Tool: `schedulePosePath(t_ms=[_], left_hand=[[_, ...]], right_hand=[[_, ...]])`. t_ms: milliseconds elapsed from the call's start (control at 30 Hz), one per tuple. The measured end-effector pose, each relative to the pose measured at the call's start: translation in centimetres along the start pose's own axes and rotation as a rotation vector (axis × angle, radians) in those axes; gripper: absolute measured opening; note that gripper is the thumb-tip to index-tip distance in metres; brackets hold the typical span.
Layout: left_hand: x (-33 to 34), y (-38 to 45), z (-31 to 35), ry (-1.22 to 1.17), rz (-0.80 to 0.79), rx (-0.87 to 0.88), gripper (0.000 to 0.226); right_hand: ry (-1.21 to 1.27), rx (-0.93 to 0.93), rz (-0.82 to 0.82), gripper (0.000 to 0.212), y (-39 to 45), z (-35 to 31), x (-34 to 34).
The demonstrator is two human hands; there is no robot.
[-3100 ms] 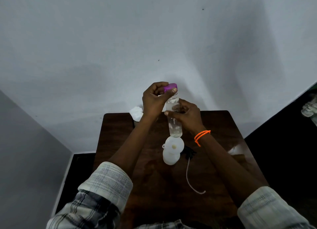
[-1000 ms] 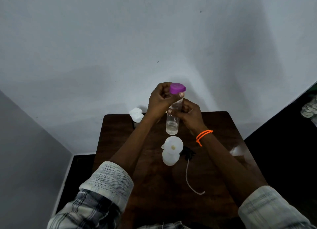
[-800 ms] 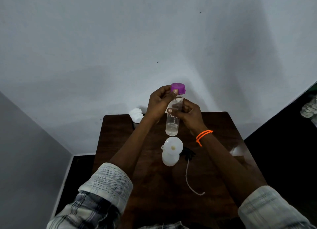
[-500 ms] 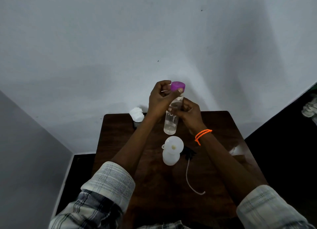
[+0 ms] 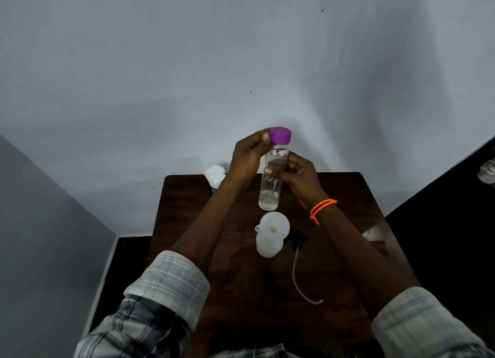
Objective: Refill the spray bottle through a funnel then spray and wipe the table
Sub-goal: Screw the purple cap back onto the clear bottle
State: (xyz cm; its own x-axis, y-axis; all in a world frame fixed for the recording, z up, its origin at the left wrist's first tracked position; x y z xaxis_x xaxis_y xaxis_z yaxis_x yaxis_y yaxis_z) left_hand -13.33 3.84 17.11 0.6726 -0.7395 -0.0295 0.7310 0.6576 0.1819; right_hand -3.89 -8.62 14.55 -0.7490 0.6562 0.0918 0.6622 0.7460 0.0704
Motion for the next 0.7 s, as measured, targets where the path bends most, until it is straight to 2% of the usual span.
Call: schedulePosePath(t_ms=[267,400,567,700], left_hand=[[-1.6,0.6,-1.2,0.011,-0.009,0.006,0.032],[-2.8,1.1,-2.7,0.083,-0.061,0.007,0.028],[-4.0,1.9,-7.6,0.244,-0.083,-0.119,0.031],[-4.5,2.8,-10.8,0.328,-0.059,-0.237,0.031]], right_hand=[[-0.057,0.014,-0.023,0.043,1.3,1.0,0.5],[-0.232,-0.002,0.015,0.053,3.1,2.5,1.0],[-0.505,0.1,0.018,0.049,6.1,4.8,1.4],[-0.585,0.136,-0.006,0.047,7.6,6.7,2.3]])
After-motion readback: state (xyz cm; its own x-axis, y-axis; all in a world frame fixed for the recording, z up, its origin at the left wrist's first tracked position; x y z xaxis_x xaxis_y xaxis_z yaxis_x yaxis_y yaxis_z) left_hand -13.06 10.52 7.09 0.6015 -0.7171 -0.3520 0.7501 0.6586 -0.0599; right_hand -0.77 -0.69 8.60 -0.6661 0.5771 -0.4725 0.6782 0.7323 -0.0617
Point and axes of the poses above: each hand's wrist, its own y-axis towards the middle knuckle, its own x-axis out of the palm, z = x × y, the point moved 1 cm from there along y, towards the middle knuckle, and after that the axes turned 8 degrees about y, right-handed, at the moved point
